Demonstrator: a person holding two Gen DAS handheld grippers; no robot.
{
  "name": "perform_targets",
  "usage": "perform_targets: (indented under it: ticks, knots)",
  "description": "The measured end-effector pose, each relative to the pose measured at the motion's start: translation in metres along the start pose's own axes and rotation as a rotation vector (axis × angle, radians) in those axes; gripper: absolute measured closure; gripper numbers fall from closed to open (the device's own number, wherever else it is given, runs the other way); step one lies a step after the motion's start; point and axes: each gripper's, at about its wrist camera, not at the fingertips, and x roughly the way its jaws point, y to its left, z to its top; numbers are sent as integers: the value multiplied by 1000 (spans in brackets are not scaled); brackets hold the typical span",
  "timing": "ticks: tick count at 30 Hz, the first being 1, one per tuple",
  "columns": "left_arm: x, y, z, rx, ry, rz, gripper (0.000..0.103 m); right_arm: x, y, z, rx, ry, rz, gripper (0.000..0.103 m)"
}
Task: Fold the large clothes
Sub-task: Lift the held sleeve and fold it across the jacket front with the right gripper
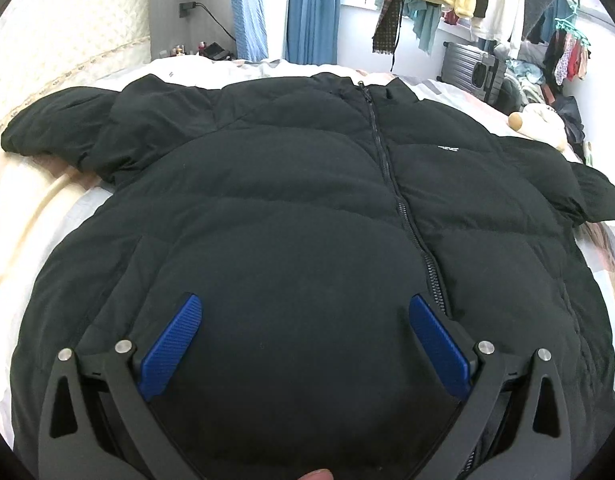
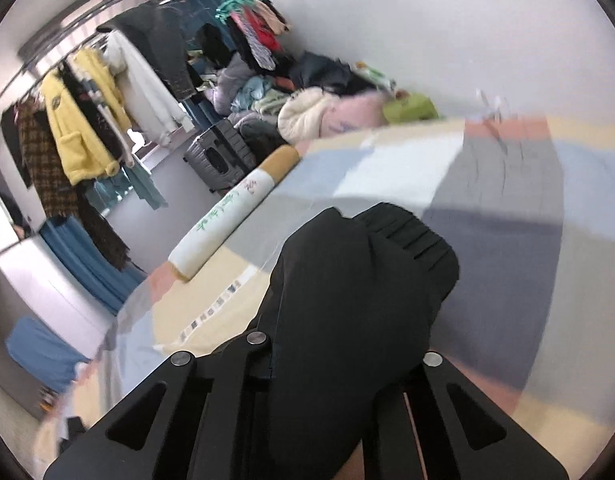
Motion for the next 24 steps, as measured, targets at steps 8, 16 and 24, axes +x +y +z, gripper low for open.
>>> perform_targets:
  ticks: [8, 16, 24]
  knots:
    - [-6, 5, 4, 7, -6, -14, 0, -32, 25, 17, -70, -35, -33, 100]
    - [-36, 9, 11, 13, -58, -32, 0, -116, 140, 51, -221, -106, 100, 97]
    - [-70, 23, 11, -8, -94, -70, 0, -205, 288, 35, -416, -151, 297, 97]
